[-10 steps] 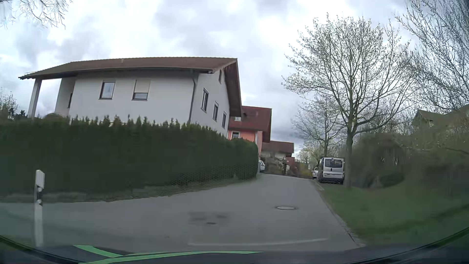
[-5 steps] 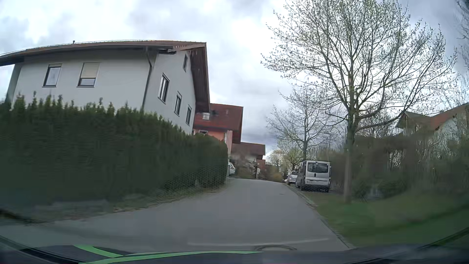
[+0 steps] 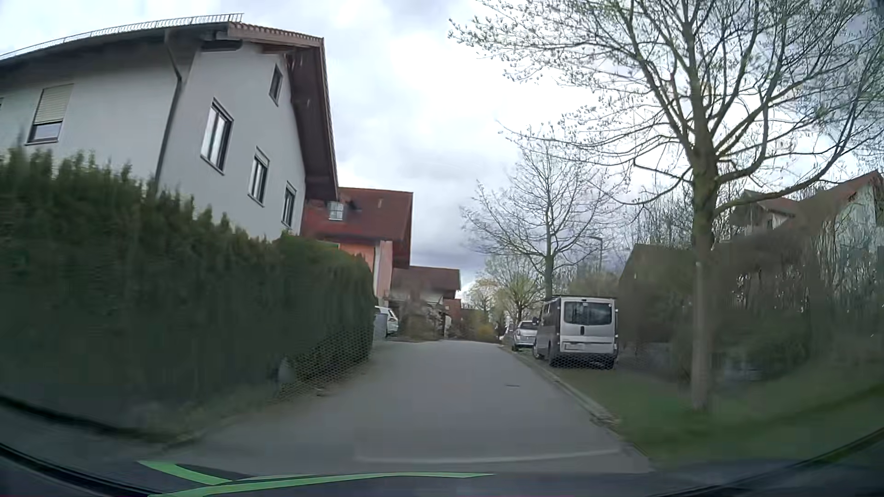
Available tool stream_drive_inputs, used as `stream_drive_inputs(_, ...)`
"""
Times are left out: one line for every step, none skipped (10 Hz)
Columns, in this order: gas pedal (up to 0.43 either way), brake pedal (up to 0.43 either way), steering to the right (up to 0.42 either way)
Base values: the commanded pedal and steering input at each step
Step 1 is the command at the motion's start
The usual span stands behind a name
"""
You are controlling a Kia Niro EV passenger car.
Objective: Follow the waypoints while adhering to traffic rules and regulations
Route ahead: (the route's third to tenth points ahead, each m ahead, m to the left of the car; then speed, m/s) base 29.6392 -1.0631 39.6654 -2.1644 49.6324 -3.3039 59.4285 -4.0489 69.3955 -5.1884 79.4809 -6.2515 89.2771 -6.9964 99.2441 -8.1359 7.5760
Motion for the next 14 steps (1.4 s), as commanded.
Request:
stream_drive_inputs(0.189, 0.000, 0.046)
stream_drive_inputs(0.189, 0.000, 0.037)
stream_drive_inputs(0.189, 0.000, 0.031)
stream_drive_inputs(0.189, 0.000, 0.019)
stream_drive_inputs(0.189, 0.000, 0.009)
stream_drive_inputs(0.189, 0.000, 0.006)
stream_drive_inputs(0.189, 0.000, 0.004)
stream_drive_inputs(0.189, 0.000, 0.004)
stream_drive_inputs(0.189, 0.000, 0.004)
stream_drive_inputs(0.189, 0.000, 0.004)
stream_drive_inputs(0.189, 0.000, 0.004)
stream_drive_inputs(0.189, 0.000, 0.004)
stream_drive_inputs(0.189, 0.000, 0.004)
stream_drive_inputs(0.189, 0.000, 0.004)
